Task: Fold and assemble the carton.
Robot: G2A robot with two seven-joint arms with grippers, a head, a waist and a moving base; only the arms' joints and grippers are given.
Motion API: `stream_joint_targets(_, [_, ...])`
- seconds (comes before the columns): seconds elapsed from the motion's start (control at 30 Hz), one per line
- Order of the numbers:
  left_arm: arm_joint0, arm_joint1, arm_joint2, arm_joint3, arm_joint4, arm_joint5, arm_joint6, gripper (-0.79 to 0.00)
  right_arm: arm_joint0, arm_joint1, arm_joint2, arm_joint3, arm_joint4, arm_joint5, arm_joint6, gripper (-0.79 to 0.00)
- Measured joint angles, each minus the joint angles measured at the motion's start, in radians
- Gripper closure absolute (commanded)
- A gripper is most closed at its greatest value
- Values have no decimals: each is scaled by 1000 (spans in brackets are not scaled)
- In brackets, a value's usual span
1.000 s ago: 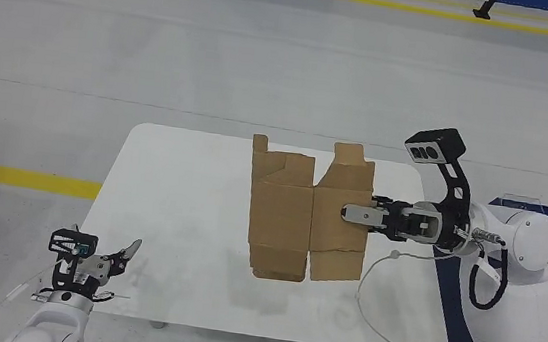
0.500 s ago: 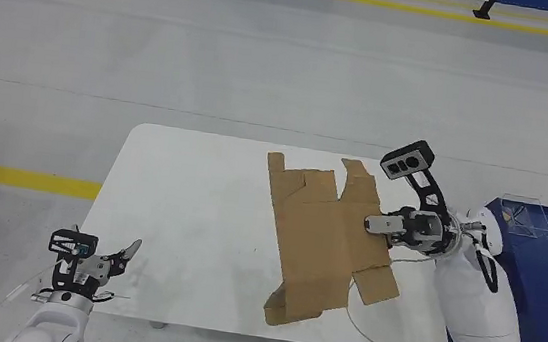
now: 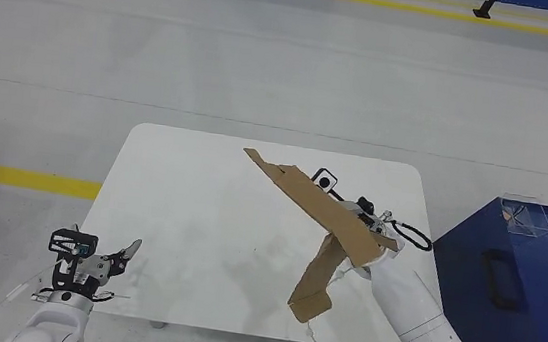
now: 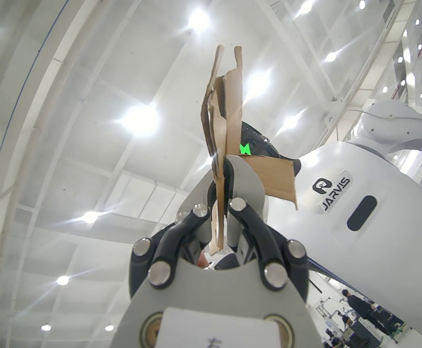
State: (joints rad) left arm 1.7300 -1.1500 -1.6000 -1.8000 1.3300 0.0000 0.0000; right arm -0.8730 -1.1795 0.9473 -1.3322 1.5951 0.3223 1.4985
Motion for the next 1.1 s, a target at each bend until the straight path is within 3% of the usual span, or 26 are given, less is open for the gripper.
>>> stream_joint_targets(0.47, [0,0,0,0,0,0,0,-785,0,0,0,0,0,0,0,0])
stream_joint_targets(0.57, [0,0,0,0,0,0,0,-785,-37,-6,5,-50,74,44,-45,0])
stream_joint_targets(0.7, [0,0,0,0,0,0,0,-785,-110,-15,-10,-158,380,178,-180,0])
stream_joint_targets(0.97, [0,0,0,0,0,0,0,-785,-289,-17,-83,-351,1117,590,-596,0])
stream_joint_targets(1.1, [0,0,0,0,0,0,0,-785,-321,-3,-115,-383,1399,636,-797,0])
